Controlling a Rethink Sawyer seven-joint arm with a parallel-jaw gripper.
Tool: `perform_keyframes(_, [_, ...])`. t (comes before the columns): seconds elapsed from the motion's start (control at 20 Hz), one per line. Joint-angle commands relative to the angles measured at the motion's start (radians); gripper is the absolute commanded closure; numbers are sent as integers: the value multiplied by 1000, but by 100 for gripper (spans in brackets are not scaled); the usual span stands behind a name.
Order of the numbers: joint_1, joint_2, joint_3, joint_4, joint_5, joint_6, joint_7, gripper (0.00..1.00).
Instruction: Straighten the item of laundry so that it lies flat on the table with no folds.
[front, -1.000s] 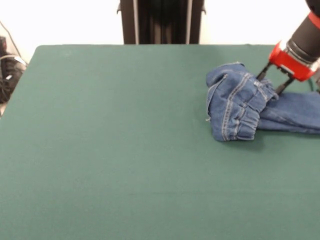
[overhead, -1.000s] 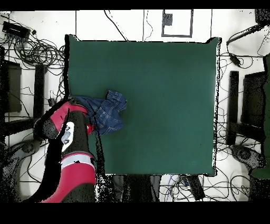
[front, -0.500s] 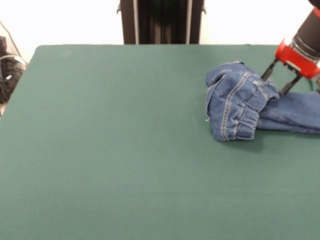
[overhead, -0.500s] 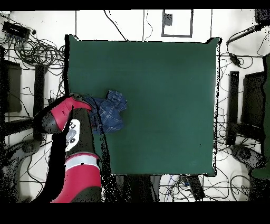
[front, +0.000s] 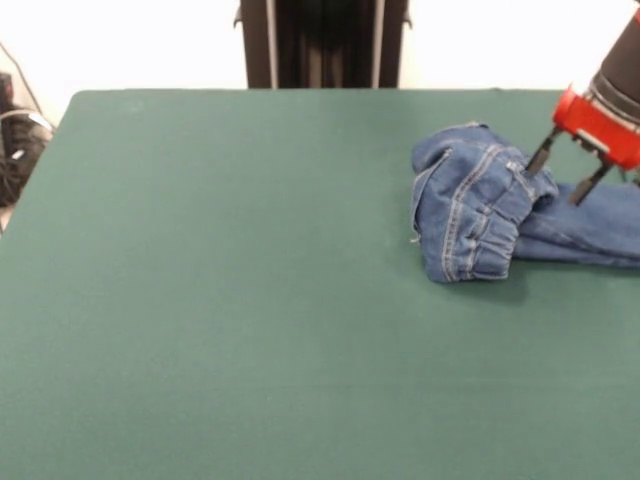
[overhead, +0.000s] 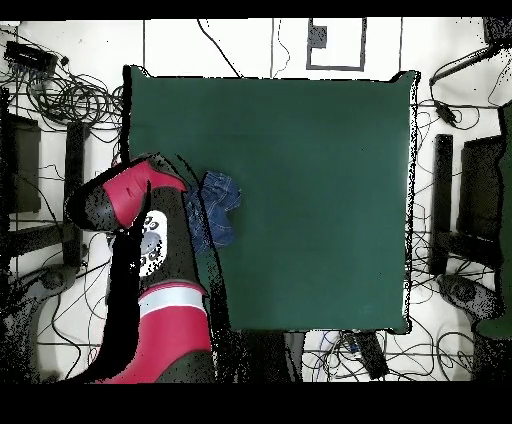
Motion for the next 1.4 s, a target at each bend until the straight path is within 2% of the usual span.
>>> perform_keyframes(0.05, [-19, 109, 74, -80, 23, 73, -90, 0])
perform_keyframes(0.3, [-10, 128, 61, -111, 18, 99, -77, 0])
perform_keyframes(0.45, [-15, 179, 56, -128, 0, 72, -87, 0])
perform_keyframes(0.6, [-4, 179, 42, -102, -12, 63, -90, 0])
perform_keyframes(0.75, [-6, 129, 43, -2, 2, 39, -96, 0])
perform_keyframes(1.1, [11, -59, 22, 227, 17, 74, -114, 0])
perform_keyframes(1.4, [24, -131, 34, 276, 25, 84, -96, 0])
